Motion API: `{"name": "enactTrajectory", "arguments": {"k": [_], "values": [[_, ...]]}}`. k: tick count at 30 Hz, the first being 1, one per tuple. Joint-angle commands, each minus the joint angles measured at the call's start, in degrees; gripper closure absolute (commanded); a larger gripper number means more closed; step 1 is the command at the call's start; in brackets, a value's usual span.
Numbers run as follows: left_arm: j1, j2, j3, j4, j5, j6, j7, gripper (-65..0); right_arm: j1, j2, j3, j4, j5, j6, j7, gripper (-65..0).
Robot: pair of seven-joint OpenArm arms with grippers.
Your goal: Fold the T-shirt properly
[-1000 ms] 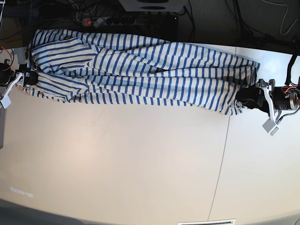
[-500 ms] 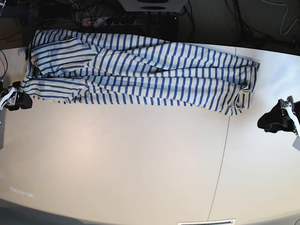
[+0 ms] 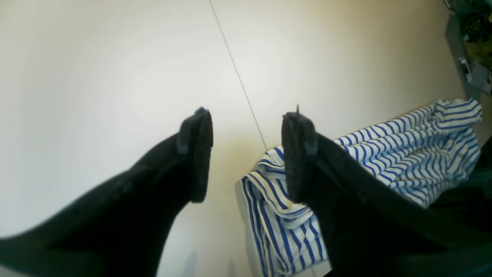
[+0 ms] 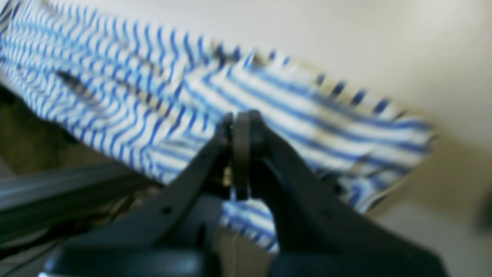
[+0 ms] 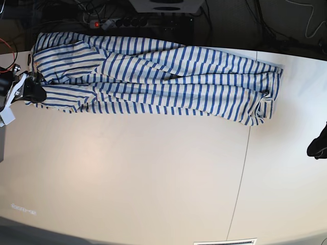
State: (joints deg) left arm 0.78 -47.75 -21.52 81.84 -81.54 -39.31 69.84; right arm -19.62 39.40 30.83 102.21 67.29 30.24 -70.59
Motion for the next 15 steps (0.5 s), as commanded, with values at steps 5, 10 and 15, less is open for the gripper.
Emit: {"name": "enactTrajectory", "arguments": {"k": [5, 10, 15], "values": [[-0.90, -1.99, -0.70, 0.59, -0.70, -0.69, -1.03, -32.0, -6.03, 1.42, 0.70, 1.97, 1.01, 4.52, 0.59, 0.0], [-0.87, -1.95, -0.68, 0.59, -0.74, -0.69, -1.05, -32.0, -8.83, 1.40, 0.66, 1.20, -2.89, 4.52, 1.57, 0.0], [-0.59, -1.81, -0.68, 0.59, -0.90, -0.69, -1.05, -32.0, -8.66, 1.44, 0.02, -1.60, -7.56, 4.55, 4.22, 0.0]]}}
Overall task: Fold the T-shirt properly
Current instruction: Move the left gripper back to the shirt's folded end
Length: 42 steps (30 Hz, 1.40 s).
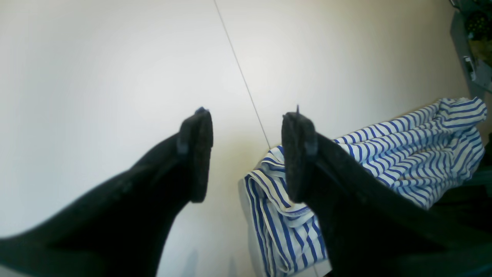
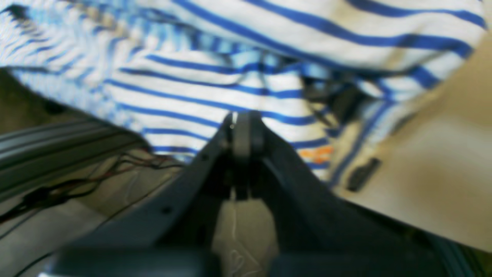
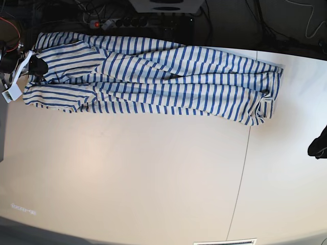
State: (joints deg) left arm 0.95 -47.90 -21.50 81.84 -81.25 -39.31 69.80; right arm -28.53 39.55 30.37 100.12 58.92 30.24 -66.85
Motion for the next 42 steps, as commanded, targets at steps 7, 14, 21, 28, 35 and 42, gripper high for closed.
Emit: {"name": "enactTrajectory", "arguments": {"k": [7, 14, 21, 28, 35, 42], "values": [[-0.76, -1.62, -0.70, 0.59, -1.16, -0.69, -1.01, -32.0, 0.66, 1.42, -7.15, -3.56, -9.60, 4.48, 7.02, 0.0], [-0.59, -1.64, -0.70, 0.57, -0.61, -0.69, -0.98, -32.0, 6.56, 1.40, -12.04, -11.23, -13.55, 4.44, 8.57, 0.0], [2.32, -1.62, -0.70, 0.57, -0.57, -0.69, -1.84, -32.0, 14.01, 1.40, -13.20, -18.56, -13.53, 4.46, 8.52, 0.0], [5.68, -0.83, -0.70, 0.57, -0.50, -0.69, -2.84, -32.0, 18.91, 1.40, -13.20, -20.00, -13.73, 4.46, 8.17, 0.0], [12.72, -0.55, -0.70, 0.57, -0.31, -0.69, -3.61, -34.2, 20.44, 1.40, -13.20, -20.00, -14.58, 4.46, 7.93, 0.0], [20.48, -0.52, -0.70, 0.59, 2.32, -0.69, -5.97, -40.0, 20.41, 1.38, -13.20, -20.00, -14.53, 4.46, 7.93, 0.0]]}}
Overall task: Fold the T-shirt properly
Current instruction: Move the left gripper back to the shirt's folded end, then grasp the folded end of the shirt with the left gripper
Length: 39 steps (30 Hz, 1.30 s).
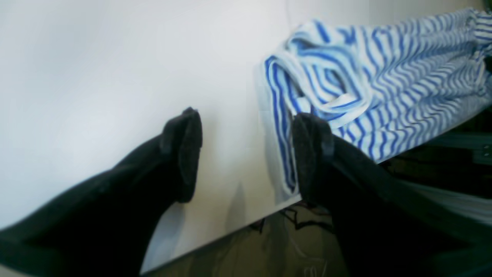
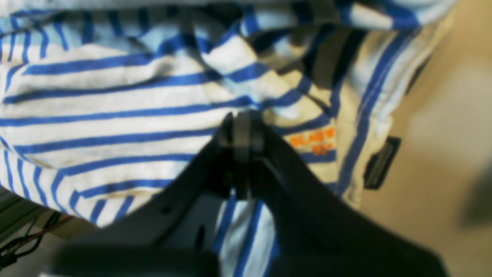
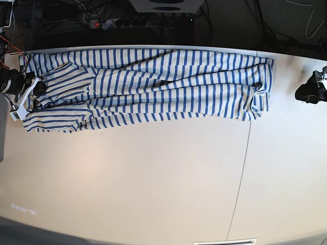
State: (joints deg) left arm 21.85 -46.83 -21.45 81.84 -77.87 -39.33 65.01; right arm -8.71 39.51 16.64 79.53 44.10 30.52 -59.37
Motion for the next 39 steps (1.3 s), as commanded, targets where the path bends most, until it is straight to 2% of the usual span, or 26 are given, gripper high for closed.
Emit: {"name": "enactTrajectory", "arguments": {"k": [1, 8, 11, 14, 16, 25, 39], "values": [[-0.20, -1.60, -0.74, 0.59, -0.63, -0.67, -1.62, -40.0, 0.59, 1.44, 0.52, 0.59, 0.28, 4.17, 0.46, 0.0], [-0.04, -1.60, -0.74, 0.59, 0.04, -0.67, -5.70, -40.0, 0.59, 1.42, 0.52, 0.59, 0.46, 4.17, 0.44, 0.0], [0.11, -1.62, -0.63, 0.59, -2.82, -0.67, -4.68, -40.0, 0.59, 1.42, 0.52, 0.59, 0.46, 4.17, 0.44, 0.0], [0.09, -1.60, 0.26, 0.59, -6.80, -0.67, -0.07, -40.0, 0.59, 1.42, 0.52, 0.59, 0.50, 4.17, 0.46, 0.0], [0.11, -1.60, 1.51, 0.59, -7.13, -0.67, 1.81, -40.0, 0.59, 1.42, 0.52, 0.59, 0.48, 4.15, 0.46, 0.0], [-0.11, -1.57, 12.61, 0.59, -7.13, -0.67, 0.31, -40.0, 0.59, 1.42, 0.52, 0.59, 0.48, 4.17, 0.44, 0.0], [-1.05, 0.37, 13.20, 0.57, -7.13, -0.67, -0.33, -40.0, 0.59, 1.42, 0.52, 0.59, 1.33, 4.17, 0.37, 0.0]]}}
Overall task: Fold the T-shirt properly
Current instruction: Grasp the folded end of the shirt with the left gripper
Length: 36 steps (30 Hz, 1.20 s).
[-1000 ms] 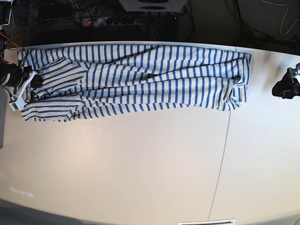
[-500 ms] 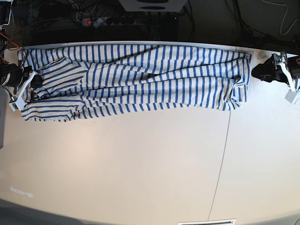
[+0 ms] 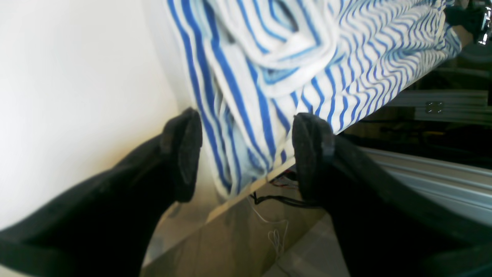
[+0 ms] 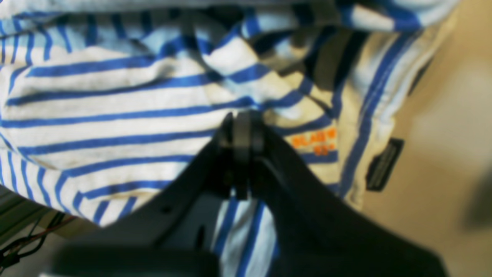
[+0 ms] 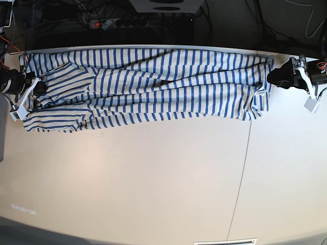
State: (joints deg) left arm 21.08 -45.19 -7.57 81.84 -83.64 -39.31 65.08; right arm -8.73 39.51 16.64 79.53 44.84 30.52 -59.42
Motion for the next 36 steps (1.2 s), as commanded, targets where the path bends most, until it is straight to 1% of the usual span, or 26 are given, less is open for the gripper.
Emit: {"name": "enactTrajectory", "arguments": {"k": [1, 5, 9, 11, 13, 15, 21, 29, 36], "values": [[-0.31, -1.18, -0.68, 0.57, -1.36, -0.69, -0.39, -40.0, 0.61, 1.42, 0.52, 0.59, 0.59, 4.17, 0.26, 0.0], [-0.31, -1.16, -0.68, -0.55, -1.36, -0.69, -0.83, -40.0, 0.61, 1.42, 0.52, 0.59, 0.59, 4.17, -0.33, 0.0], [-1.97, -0.66, -0.68, -5.11, -1.36, -0.69, -1.03, -40.0, 0.61, 1.44, 0.52, 0.59, 0.59, 4.17, -0.42, 0.0], [-3.76, 0.11, -0.68, -7.50, -1.36, -0.69, 0.33, -40.0, 0.61, 1.44, 0.52, 0.59, 0.61, 4.17, -0.42, 0.0], [-5.29, 0.76, -0.68, -8.85, -1.36, -0.69, 3.28, -40.0, 0.61, 1.44, 0.52, 0.59, 0.59, 4.17, -0.44, 0.0], [-5.88, 0.90, -0.68, -8.85, -1.36, -0.69, 4.92, -40.0, 0.61, 1.42, 0.52, 0.59, 0.61, 4.17, -0.44, 0.0], [-5.86, 0.90, -0.68, -8.46, -1.36, -0.69, 5.07, -40.0, 0.61, 1.42, 0.52, 0.59, 0.59, 4.17, -0.63, 0.0], [-5.86, 0.92, -0.68, -4.94, -1.36, -0.69, 5.44, -40.0, 0.61, 1.42, 0.52, 0.59, 0.61, 4.17, -0.59, 0.0], [-6.69, 0.92, -0.68, -4.94, -1.36, -0.69, 5.46, -40.0, 0.61, 1.42, 0.52, 0.59, 0.85, 4.17, -0.59, 0.0]]}}
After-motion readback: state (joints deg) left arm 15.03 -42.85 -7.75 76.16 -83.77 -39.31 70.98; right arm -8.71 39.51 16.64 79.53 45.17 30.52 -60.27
